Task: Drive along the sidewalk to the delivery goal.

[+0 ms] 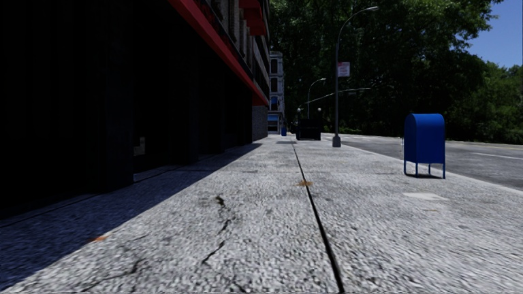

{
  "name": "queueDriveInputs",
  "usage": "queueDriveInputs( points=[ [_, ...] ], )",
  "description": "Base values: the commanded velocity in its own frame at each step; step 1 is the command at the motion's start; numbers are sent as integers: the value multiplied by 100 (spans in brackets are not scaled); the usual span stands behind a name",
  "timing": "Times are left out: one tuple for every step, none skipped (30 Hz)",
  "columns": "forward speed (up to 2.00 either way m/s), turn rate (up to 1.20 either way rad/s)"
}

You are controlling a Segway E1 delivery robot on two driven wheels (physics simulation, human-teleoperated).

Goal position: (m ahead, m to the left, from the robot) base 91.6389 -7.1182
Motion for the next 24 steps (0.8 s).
queueDriveInputs(
  points=[
    [200, 0],
    [200, 0],
    [200, 0],
    [200, 0],
    [200, 0],
    [200, 0],
    [200, 0],
    [200, 0],
    [200, 0],
    [200, 0],
    [200, 0],
    [200, 0],
    [200, 0],
    [200, 0],
    [200, 0],
    [200, 0],
    [200, 0],
    [200, 0],
    [200, 0],
    [200, 0],
    [200, 0],
    [200, 0],
    [200, 0],
    [200, 0]
  ],
)
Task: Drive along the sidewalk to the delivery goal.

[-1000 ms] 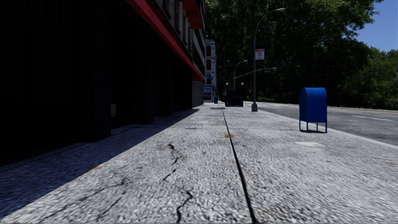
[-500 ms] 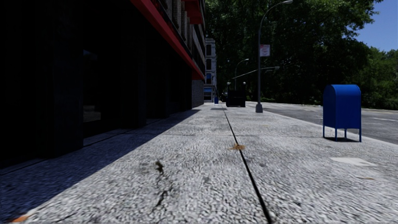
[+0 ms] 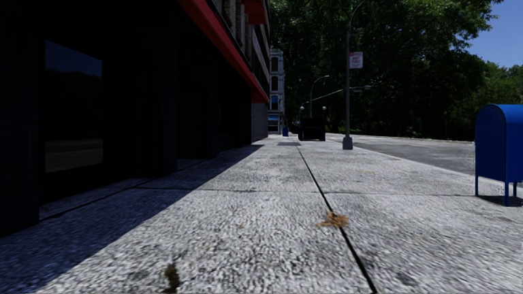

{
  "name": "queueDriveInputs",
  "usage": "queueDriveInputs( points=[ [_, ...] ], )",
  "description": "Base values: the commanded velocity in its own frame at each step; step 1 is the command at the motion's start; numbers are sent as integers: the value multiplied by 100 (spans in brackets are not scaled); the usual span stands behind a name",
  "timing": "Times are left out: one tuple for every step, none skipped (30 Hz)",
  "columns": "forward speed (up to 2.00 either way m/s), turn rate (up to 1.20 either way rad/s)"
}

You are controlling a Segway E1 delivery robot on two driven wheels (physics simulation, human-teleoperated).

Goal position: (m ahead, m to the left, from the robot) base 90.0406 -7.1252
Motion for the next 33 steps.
queueDriveInputs(
  points=[
    [200, 0],
    [200, 0],
    [200, 0],
    [200, 0],
    [200, 0],
    [200, 0],
    [200, 0],
    [200, 0],
    [200, 0],
    [200, 0],
    [200, 0],
    [200, 0],
    [200, 0],
    [200, 0],
    [200, 0],
    [200, 0],
    [200, 0],
    [200, 0],
    [200, 0],
    [200, 0],
    [200, 0],
    [200, 0],
    [200, 0],
    [200, 0],
    [200, 0],
    [200, 0],
    [200, 0],
    [200, 0],
    [200, 0],
    [200, 0],
    [200, 0],
    [200, 0],
    [200, 0]
  ],
)
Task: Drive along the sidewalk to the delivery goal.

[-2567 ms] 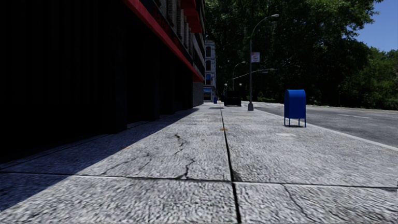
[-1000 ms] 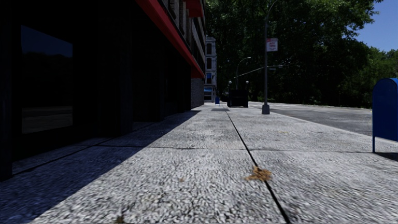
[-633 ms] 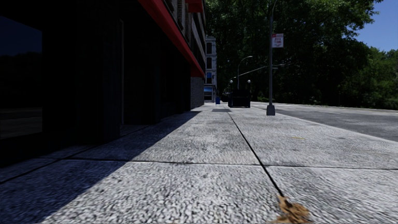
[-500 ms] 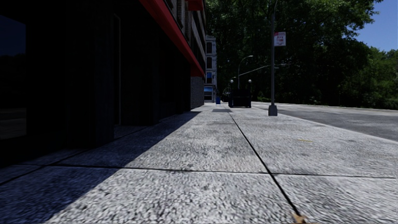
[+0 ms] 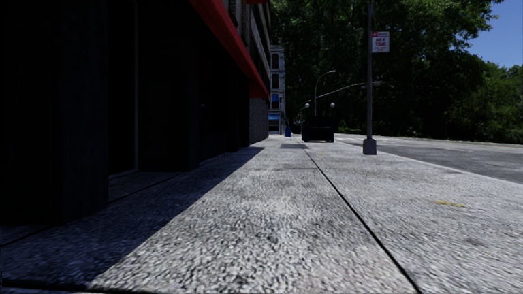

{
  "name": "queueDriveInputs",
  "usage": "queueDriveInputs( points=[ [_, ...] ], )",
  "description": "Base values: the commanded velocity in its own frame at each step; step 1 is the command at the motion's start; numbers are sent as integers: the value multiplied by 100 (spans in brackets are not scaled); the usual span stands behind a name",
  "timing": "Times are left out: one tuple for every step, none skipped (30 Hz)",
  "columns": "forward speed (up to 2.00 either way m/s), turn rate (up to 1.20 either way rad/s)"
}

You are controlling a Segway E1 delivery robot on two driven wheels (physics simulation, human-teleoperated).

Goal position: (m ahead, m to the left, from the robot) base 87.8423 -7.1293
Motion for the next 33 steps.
queueDriveInputs(
  points=[
    [200, 0],
    [200, 0],
    [200, 0],
    [200, 0],
    [200, 0],
    [200, 0],
    [200, 0],
    [200, 0],
    [200, 0],
    [200, 0],
    [200, 0],
    [200, 0],
    [200, 0],
    [200, 0],
    [200, 0],
    [200, 0],
    [200, 0],
    [200, 0],
    [200, 0],
    [200, 0],
    [200, 0],
    [200, 0],
    [200, 0],
    [200, 0],
    [200, 0],
    [200, 0],
    [200, 0],
    [200, 0],
    [200, 0],
    [200, 0],
    [200, 0],
    [200, 0],
    [200, 0]
  ],
)
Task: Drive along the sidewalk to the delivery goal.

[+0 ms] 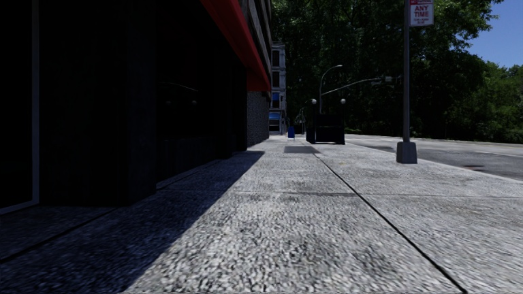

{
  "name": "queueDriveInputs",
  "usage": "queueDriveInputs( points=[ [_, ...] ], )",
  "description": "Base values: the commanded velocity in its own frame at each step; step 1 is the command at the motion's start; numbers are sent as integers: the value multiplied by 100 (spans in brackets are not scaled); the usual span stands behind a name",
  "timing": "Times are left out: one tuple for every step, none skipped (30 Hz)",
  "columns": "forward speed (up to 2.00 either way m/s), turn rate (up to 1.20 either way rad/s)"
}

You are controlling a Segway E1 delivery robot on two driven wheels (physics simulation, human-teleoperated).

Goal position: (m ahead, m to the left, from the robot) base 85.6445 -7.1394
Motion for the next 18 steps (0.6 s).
queueDriveInputs(
  points=[
    [200, 0],
    [200, 0],
    [200, 0],
    [200, 0],
    [200, 0],
    [200, -3],
    [200, -3],
    [200, -5],
    [200, -6],
    [200, -7],
    [200, -7],
    [200, -8],
    [200, -16],
    [200, -22],
    [200, -24],
    [200, -24],
    [200, -24],
    [200, -24]
  ],
)
